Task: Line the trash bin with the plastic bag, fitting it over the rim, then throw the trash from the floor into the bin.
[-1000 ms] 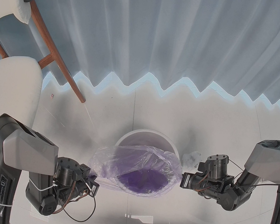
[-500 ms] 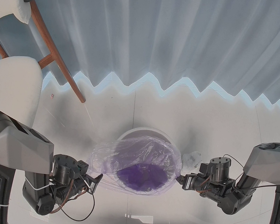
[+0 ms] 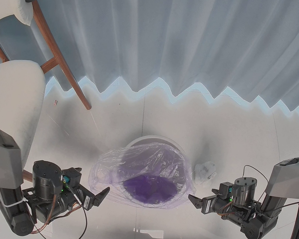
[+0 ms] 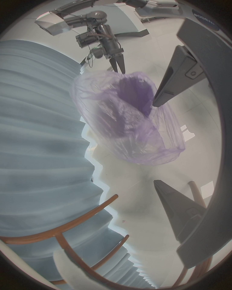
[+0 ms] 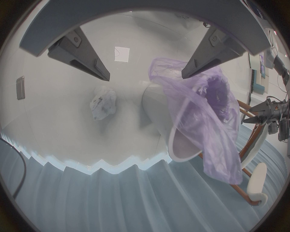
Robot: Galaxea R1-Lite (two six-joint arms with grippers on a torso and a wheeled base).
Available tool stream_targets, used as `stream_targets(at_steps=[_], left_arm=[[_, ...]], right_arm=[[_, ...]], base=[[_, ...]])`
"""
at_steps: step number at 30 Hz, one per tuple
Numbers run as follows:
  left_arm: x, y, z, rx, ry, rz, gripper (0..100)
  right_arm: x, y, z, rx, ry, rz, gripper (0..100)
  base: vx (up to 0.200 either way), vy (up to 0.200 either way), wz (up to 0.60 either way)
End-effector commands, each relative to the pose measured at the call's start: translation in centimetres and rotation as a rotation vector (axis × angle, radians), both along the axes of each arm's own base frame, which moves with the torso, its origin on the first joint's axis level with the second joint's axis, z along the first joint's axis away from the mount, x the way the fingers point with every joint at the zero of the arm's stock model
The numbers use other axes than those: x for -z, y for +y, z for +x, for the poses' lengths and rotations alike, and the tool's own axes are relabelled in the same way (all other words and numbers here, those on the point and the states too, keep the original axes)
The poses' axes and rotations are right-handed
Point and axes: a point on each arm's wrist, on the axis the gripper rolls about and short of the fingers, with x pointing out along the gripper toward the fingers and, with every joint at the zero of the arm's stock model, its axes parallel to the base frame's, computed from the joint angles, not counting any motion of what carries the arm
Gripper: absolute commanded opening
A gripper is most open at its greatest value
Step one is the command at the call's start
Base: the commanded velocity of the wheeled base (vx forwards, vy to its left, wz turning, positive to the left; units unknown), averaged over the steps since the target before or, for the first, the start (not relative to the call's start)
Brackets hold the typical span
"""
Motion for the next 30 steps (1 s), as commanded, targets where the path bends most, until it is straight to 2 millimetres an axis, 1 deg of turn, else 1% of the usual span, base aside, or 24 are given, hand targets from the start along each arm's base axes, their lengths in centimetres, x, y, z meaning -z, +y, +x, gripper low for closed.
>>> stream_targets(at_steps=[1, 3, 4, 7, 9, 10, 11, 12, 13, 14, 15, 16, 18, 19, 21, 22, 23, 24, 27, 28, 30], left_arm=[[-3.7, 0.6, -2.9, 0.046, -0.101, -0.061, 100], [-4.6, 0.3, -2.7, 0.051, -0.143, -0.087, 100], [-4.8, 0.2, -2.7, 0.055, -0.150, -0.093, 100], [-6.9, -1.3, -2.2, 0.125, -0.242, -0.168, 100], [-8.4, -2.2, -1.6, 0.210, -0.299, -0.226, 100], [-8.8, -2.5, -1.4, 0.221, -0.312, -0.241, 100], [-9.7, -3.1, -1.1, 0.238, -0.331, -0.301, 100], [-9.9, -3.2, -1.0, 0.241, -0.332, -0.318, 100], [-10.7, -3.9, -0.9, 0.254, -0.330, -0.397, 100], [-11.6, -5.0, -1.3, 0.290, -0.308, -0.510, 100], [-11.7, -5.1, -1.3, 0.294, -0.307, -0.520, 100], [-12.9, -6.0, -2.3, 0.337, -0.277, -0.638, 100], [-13.4, -6.8, -3.4, 0.389, -0.243, -0.700, 100], [-13.6, -7.6, -4.3, 0.442, -0.220, -0.731, 100], [-13.7, -8.1, -4.9, 0.472, -0.199, -0.753, 100], [-14.2, -8.6, -5.8, 0.508, -0.184, -0.788, 100], [-14.2, -8.6, -5.8, 0.508, -0.184, -0.788, 100], [-15.5, -9.0, -6.2, 0.543, -0.200, -0.843, 100], [-17.5, -9.7, -5.8, 0.571, -0.229, -0.936, 100], [-18.3, -10.0, -5.6, 0.593, -0.221, -0.985, 100], [-18.6, -10.4, -5.4, 0.616, -0.176, -1.045, 100]], right_arm=[[-3.5, 0.0, -1.0, -0.011, -0.096, 0.027, 100], [-4.5, 0.2, -1.6, -0.031, -0.121, 0.039, 100], [-4.7, 0.2, -1.7, -0.033, -0.125, 0.042, 100], [-7.1, 0.8, -3.1, -0.070, -0.189, 0.079, 100], [-8.6, 1.5, -3.8, -0.093, -0.228, 0.117, 100], [-8.9, 1.7, -4.0, -0.099, -0.236, 0.126, 100], [-9.8, 2.2, -4.4, -0.117, -0.259, 0.155, 100], [-10.0, 2.3, -4.5, -0.120, -0.264, 0.163, 100], [-10.6, 2.7, -4.9, -0.133, -0.278, 0.186, 100], [-11.4, 3.1, -5.4, -0.146, -0.288, 0.216, 100], [-11.5, 3.1, -5.5, -0.149, -0.288, 0.218, 100], [-12.4, 3.4, -6.1, -0.162, -0.295, 0.253, 100], [-13.2, 3.7, -6.8, -0.184, -0.291, 0.295, 100], [-13.8, 3.7, -7.2, -0.201, -0.281, 0.333, 100], [-14.4, 3.6, -7.4, -0.206, -0.275, 0.364, 100], [-15.4, 3.6, -7.5, -0.212, -0.274, 0.409, 100], [-15.4, 3.6, -7.5, -0.212, -0.274, 0.409, 100], [-16.9, 3.7, -7.3, -0.199, -0.273, 0.466, 100], [-19.9, 4.0, -6.8, -0.171, -0.274, 0.599, 100], [-21.3, 4.1, -6.7, -0.161, -0.272, 0.661, 100], [-23.0, 4.3, -6.4, -0.150, -0.255, 0.767, 100]], base=[[0.000, 0.000, 0.00], [0.000, 0.000, 0.00], [0.000, 0.000, 0.00], [0.000, 0.000, 0.00], [0.000, 0.000, 0.00], [0.000, 0.000, 0.00], [0.000, 0.000, 0.00], [0.000, 0.000, 0.00], [0.000, 0.000, 0.00], [0.000, 0.000, 0.00], [0.000, 0.000, 0.00], [0.000, 0.000, 0.00], [0.000, 0.000, 0.00], [0.000, 0.000, 0.00], [0.000, 0.000, 0.00], [0.000, 0.000, 0.00], [0.000, 0.000, 0.00], [0.000, 0.000, 0.00], [0.000, 0.000, 0.00], [0.000, 0.000, 0.00], [0.000, 0.000, 0.00]])
